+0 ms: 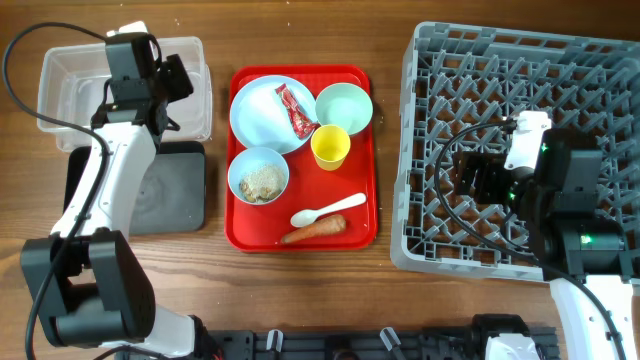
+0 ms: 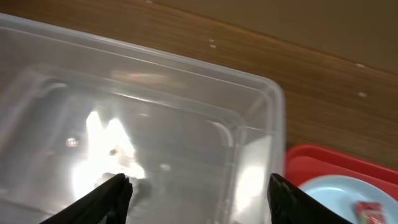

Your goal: Sort waste into correct bins and load items into the dishwasher rack

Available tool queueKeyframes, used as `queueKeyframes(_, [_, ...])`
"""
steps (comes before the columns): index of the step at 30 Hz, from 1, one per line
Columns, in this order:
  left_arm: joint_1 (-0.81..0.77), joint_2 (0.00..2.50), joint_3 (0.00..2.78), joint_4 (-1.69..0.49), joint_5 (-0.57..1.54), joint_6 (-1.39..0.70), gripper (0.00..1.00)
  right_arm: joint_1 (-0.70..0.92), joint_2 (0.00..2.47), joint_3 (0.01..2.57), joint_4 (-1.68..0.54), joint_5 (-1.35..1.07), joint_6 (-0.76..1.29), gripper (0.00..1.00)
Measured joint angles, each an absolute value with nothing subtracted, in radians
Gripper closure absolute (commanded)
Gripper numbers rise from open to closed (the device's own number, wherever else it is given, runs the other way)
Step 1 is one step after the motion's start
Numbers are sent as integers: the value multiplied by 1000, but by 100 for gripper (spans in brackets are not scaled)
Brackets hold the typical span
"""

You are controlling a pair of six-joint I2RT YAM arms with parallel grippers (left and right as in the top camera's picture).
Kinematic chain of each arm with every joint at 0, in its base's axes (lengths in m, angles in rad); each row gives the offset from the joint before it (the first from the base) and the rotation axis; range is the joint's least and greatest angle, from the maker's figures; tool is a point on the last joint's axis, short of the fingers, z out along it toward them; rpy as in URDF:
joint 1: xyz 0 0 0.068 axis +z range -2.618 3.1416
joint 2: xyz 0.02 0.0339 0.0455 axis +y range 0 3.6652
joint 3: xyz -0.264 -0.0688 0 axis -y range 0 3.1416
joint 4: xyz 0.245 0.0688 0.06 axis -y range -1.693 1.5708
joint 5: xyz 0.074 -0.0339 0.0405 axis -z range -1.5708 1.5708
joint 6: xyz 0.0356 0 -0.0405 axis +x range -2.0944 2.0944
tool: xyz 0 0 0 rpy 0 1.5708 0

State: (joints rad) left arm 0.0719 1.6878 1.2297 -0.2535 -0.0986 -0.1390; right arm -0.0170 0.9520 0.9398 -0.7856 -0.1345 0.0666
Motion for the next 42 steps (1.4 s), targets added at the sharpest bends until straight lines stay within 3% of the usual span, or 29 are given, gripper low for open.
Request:
queueKeyframes(5, [22,1688,1230,-253,97,-140,31,-17,952,940,-786,-134,67,0])
queueKeyframes(9, [-101,1688,1230,-248,155,-147,23,-17,952,940,-786,-134,67,0])
queueKeyframes(18, [-234,1850,1230,-137,125,-337,24,-17,952,940,-786,-134,67,0])
queueKeyframes(31, [-341,2013,1230,-82,38,-392,27,-17,952,940,-786,-134,67,0])
queueKeyframes(36, [-356,2040,1230,-81,17,-396,45,-17,952,940,-786,-134,67,0])
queueKeyframes(42, [-358,2045,1230,-85,12,-395,87,-17,952,940,-786,-134,67,0])
